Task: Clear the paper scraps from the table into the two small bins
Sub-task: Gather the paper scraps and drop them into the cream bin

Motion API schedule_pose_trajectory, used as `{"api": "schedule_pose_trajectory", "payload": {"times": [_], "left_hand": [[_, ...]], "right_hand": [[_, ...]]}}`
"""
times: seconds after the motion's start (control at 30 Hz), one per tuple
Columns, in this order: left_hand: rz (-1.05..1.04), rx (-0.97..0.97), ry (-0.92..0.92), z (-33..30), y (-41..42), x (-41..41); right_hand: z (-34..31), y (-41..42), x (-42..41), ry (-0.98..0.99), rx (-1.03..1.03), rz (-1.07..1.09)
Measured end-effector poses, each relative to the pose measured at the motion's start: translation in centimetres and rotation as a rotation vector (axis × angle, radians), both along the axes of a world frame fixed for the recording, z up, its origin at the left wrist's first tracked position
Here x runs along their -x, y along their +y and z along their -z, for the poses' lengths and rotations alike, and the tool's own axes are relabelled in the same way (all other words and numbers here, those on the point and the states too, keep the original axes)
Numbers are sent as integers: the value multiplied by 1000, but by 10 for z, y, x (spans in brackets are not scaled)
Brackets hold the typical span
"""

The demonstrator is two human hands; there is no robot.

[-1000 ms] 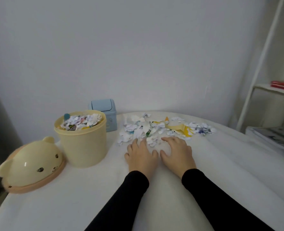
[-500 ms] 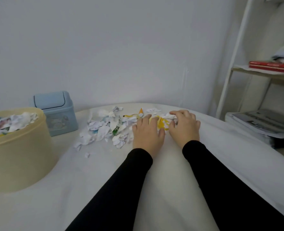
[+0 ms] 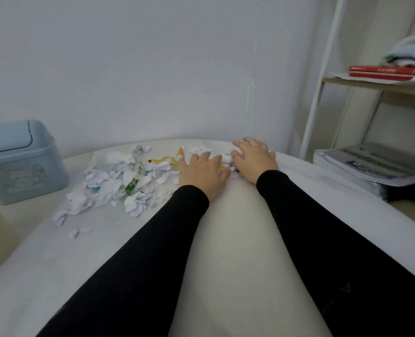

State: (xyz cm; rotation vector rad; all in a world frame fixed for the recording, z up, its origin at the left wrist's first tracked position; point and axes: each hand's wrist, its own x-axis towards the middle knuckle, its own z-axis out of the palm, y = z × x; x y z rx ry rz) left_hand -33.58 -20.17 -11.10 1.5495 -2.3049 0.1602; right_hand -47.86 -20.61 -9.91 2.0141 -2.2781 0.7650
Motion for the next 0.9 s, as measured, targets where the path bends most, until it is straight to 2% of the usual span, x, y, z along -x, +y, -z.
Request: {"api": "schedule_pose_trajectory", "payload": {"times": [0.17, 0.43, 0.6, 0.8, 0.9], "left_hand": [[-18, -104, 13, 0, 2, -2], [-55, -124, 89, -1, 16, -22], [-80, -72, 131, -2, 39, -41], [65, -50, 397, -2, 73, -63], [80, -35, 495, -3, 88, -71]], "right_hand": [[1, -1, 1, -30, -170, -54], [4, 15, -6, -137, -173, -155], [5, 39, -24, -111, -132, -226], [4, 70, -51, -213, -18, -246], [2, 85, -63, -74, 78, -208]]}}
